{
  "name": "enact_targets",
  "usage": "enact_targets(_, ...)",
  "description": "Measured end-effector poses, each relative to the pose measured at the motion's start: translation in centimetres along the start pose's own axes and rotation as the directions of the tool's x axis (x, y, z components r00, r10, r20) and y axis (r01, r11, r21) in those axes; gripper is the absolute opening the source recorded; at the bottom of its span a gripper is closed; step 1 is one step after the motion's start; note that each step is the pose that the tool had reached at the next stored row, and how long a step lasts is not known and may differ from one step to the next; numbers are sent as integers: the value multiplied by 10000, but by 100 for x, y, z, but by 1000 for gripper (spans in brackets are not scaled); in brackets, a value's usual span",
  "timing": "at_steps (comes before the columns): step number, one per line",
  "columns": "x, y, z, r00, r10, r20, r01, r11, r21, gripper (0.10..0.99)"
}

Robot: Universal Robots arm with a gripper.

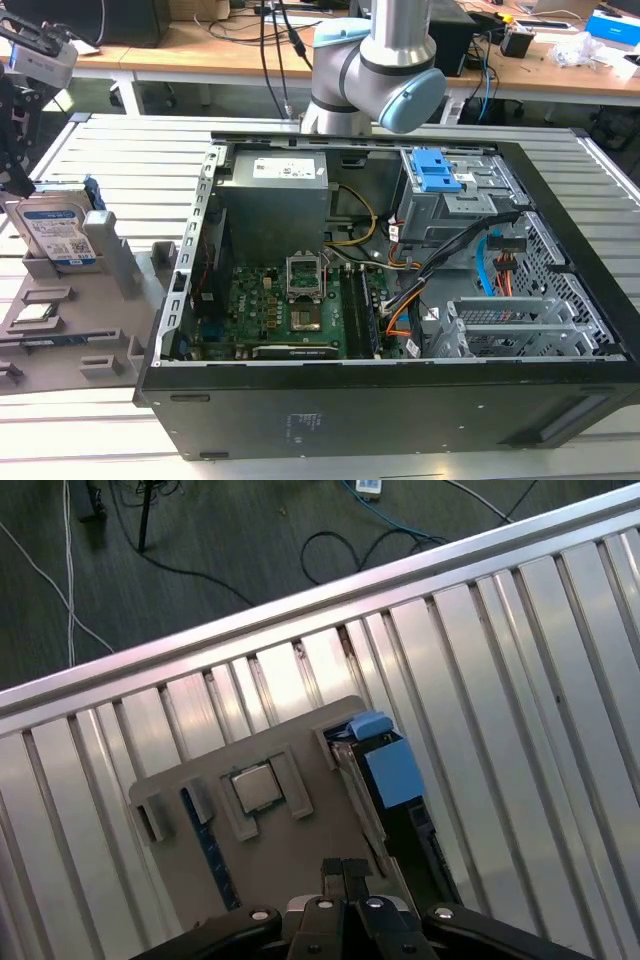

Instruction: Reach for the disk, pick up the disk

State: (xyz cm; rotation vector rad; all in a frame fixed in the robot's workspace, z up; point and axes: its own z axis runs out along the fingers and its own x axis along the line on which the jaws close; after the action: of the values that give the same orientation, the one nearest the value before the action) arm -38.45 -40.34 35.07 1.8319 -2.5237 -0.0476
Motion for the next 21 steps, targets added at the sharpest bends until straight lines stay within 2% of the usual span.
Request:
enact_targets(8, 0, 0, 0, 9971, -764, -29, 764, 9971, 0, 106)
enact_targets(16, 0, 0, 0, 9860, -1666, -64, 1666, 9860, -4, 106)
enact_targets(18, 0, 0, 0, 9795, -2013, -77, 2013, 9795, -6, 106)
enact_targets(19, 0, 0, 0, 9742, -2255, -86, 2255, 9742, -8, 106)
enact_targets(20, 0, 0, 0, 9657, -2593, -99, 2593, 9658, -11, 106)
enact_targets(21, 0, 0, 0, 9600, -2799, -107, 2799, 9600, -14, 106)
